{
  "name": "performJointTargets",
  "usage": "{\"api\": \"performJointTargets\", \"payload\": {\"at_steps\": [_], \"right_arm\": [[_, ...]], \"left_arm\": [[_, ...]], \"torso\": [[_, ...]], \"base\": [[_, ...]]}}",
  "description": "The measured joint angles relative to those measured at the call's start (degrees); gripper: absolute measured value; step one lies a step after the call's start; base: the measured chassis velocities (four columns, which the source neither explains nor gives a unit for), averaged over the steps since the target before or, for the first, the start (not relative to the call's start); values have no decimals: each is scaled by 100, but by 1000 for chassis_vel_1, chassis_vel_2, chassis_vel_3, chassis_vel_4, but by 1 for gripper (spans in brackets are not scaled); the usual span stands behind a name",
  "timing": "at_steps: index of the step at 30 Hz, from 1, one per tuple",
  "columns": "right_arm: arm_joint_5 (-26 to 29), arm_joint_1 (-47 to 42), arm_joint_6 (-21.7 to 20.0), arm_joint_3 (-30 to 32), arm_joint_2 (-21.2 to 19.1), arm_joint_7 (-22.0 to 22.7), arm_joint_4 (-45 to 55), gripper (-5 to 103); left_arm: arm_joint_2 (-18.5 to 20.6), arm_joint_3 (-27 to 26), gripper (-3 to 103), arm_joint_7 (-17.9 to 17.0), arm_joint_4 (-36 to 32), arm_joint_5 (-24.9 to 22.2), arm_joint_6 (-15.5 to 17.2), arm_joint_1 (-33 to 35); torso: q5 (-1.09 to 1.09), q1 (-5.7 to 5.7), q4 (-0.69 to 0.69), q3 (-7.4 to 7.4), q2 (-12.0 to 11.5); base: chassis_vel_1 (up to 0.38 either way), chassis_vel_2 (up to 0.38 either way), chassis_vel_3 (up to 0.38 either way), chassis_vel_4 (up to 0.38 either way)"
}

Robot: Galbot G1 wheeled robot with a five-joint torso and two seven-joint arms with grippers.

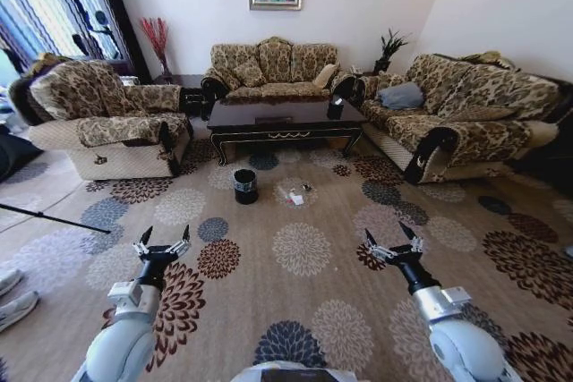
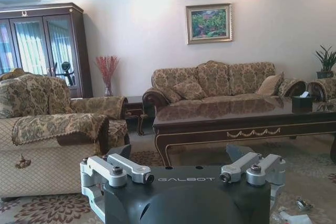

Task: Move to the front of the table and pick up the trash from the floor, then place it into the trash bin.

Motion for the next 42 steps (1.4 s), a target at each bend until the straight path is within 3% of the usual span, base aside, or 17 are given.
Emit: {"api": "performJointTargets", "payload": {"at_steps": [11, 21, 29, 42], "right_arm": [[-9, -98, 22, 68, 4, 16, 120, 100], [63, -31, -10, 41, -42, 48, 94, 100], [111, 76, -74, -83, -63, 100, 16, 100], [23, 74, -51, -325, 19, 100, -74, 100]], "left_arm": [[-12, -5, 100, -29, -156, 61, 2, 98], [-121, 0, 100, -213, -272, 28, 267, -175], [-154, -52, 100, -386, -353, -73, 517, -205], [-185, -98, 100, -389, -239, 2, 441, -291]], "torso": [[0, 0, 0, 0, 0], [0, -15, 0, -19, -36], [0, -116, 0, -136, -252], [-1, -304, -1, -368, -671]], "base": [[0, 0, 0, 0], [0, 0, 0, 0], [0, 0, 0, 0], [0, 0, 0, 0]]}}
